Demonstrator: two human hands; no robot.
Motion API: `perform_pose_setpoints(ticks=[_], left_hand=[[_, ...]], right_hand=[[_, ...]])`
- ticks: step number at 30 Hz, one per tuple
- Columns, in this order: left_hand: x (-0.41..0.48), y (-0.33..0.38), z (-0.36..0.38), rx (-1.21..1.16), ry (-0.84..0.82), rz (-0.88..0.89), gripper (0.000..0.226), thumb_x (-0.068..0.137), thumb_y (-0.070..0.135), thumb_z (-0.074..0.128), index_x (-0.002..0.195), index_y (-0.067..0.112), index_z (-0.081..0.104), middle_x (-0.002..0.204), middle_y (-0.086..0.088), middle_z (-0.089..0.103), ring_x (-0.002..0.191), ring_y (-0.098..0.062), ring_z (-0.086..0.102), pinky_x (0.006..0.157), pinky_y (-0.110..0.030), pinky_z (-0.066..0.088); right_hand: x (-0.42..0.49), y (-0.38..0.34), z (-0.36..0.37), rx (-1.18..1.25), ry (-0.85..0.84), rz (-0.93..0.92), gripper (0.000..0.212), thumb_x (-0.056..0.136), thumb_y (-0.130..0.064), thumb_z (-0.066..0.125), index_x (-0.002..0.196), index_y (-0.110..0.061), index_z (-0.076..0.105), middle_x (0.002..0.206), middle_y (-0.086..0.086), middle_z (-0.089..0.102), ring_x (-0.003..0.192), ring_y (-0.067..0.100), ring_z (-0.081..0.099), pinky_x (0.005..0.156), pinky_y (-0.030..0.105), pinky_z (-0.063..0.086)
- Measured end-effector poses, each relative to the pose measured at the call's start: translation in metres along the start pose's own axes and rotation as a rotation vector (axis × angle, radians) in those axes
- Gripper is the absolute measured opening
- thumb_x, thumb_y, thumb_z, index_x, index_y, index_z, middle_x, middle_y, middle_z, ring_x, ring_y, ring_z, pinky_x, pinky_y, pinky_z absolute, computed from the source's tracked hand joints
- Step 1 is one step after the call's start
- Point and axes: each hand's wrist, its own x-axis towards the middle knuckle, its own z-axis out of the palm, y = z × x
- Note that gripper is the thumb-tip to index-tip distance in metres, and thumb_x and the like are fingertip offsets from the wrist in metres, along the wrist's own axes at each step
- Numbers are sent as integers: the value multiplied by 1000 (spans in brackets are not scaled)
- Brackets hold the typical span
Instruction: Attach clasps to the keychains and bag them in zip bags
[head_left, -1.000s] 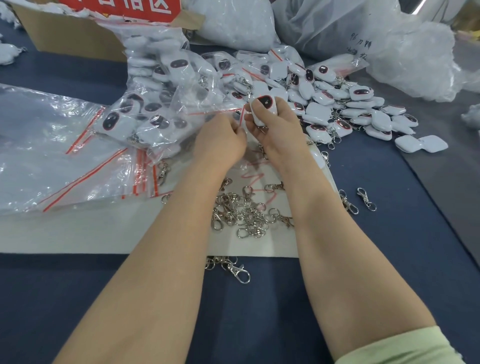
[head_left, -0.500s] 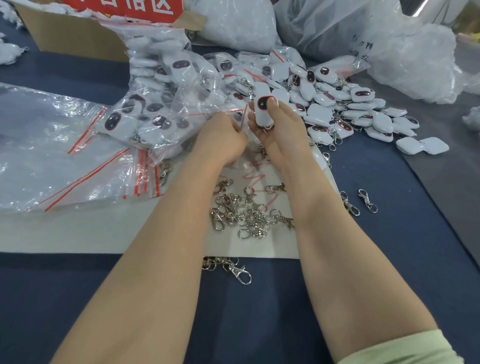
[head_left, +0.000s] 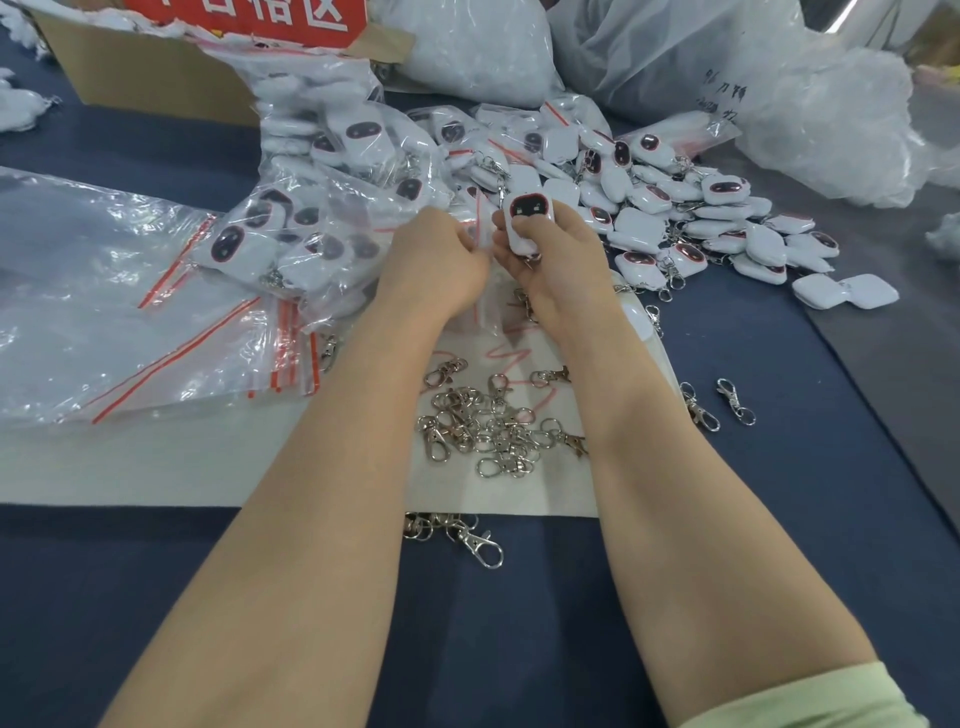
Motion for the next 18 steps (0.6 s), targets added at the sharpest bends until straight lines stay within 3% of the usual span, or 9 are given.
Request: perform_pose_setpoints(ticks=[4, 7, 11, 18], left_hand=[[-1, 0, 2, 25, -42, -9, 18, 93, 22, 54, 83, 12, 65, 71, -1, 58, 66, -18, 55, 54, -24, 36], [-2, 2, 1, 0, -40, -23, 20, 92, 18, 52, 89, 6, 68, 81, -8, 66, 74, -24, 61, 64, -27, 44], [-4, 3, 0, -34, -68, -47, 23, 90, 13, 51, 95, -2, 68, 91, -18, 70, 84, -31, 68, 81, -42, 56], [-4, 2, 4, -39, -92, -51, 22, 89, 10, 49, 89, -1, 68, 84, -19, 69, 81, -33, 67, 82, -45, 56]], right_hand=[[1, 3, -2, -16, -11, 2, 8, 95, -1, 54, 102, -1, 57, 87, 8, 61, 71, 13, 60, 68, 21, 55], [2, 2, -3, 16, -29, 11, 9, 96, 0, 51, 97, -2, 60, 89, 9, 65, 76, 15, 62, 70, 21, 55], [3, 2, -3, 50, -35, 24, 14, 97, -2, 50, 91, -5, 62, 87, 8, 66, 77, 16, 63, 70, 22, 56], [3, 5, -5, -72, -42, -25, 1, 94, -6, 59, 93, -7, 60, 82, 4, 68, 73, 12, 64, 72, 22, 54]])
